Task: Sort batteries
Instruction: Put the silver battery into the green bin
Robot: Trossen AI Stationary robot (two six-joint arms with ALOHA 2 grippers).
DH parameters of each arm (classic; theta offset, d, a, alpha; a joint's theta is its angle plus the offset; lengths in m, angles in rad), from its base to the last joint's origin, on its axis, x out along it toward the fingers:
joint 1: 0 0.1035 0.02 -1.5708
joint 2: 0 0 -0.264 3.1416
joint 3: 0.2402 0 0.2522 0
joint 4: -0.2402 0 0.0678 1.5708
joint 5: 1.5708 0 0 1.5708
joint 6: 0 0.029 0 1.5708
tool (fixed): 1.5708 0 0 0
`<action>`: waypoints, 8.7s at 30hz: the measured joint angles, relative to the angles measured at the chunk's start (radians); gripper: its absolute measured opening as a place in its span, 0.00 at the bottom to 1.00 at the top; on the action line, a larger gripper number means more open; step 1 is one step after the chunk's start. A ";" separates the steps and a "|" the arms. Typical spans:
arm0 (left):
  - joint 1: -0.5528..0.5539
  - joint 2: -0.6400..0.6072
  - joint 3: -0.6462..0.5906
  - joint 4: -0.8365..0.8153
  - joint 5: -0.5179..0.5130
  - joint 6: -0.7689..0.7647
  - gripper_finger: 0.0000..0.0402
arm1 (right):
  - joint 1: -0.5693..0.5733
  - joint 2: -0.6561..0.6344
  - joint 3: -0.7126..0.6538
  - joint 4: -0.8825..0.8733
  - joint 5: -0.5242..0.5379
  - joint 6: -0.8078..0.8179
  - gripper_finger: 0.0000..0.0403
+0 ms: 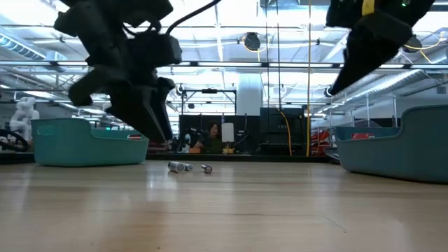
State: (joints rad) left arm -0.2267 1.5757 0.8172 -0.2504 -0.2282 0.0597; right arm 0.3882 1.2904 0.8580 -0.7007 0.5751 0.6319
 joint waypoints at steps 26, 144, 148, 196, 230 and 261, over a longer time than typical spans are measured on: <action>0.059 0.219 0.156 -0.095 0.088 0.323 0.33 | 0.014 -0.025 0.000 0.062 0.158 -0.095 0.36; 0.095 0.323 0.308 -0.373 0.041 0.987 0.23 | 0.013 -0.024 -0.008 0.122 0.179 -0.173 0.36; 0.077 0.325 0.310 -0.380 0.020 0.907 0.10 | 0.013 -0.024 -0.008 0.121 0.179 -0.173 0.36; 0.194 0.225 0.469 -0.749 -0.230 0.148 0.47 | 0.012 -0.024 -0.010 0.121 0.152 -0.164 0.36; 0.099 0.435 0.484 -0.580 -0.048 0.471 0.07 | 0.012 -0.024 -0.048 0.137 0.154 -0.169 0.36; -0.081 0.402 0.681 -0.935 0.242 -0.072 0.22 | 0.012 -0.024 -0.049 0.152 0.130 -0.165 0.36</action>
State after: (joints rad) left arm -0.3080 1.9781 1.4979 -1.1859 0.0136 -0.0118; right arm 0.4000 1.2659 0.8093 -0.5484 0.7055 0.4667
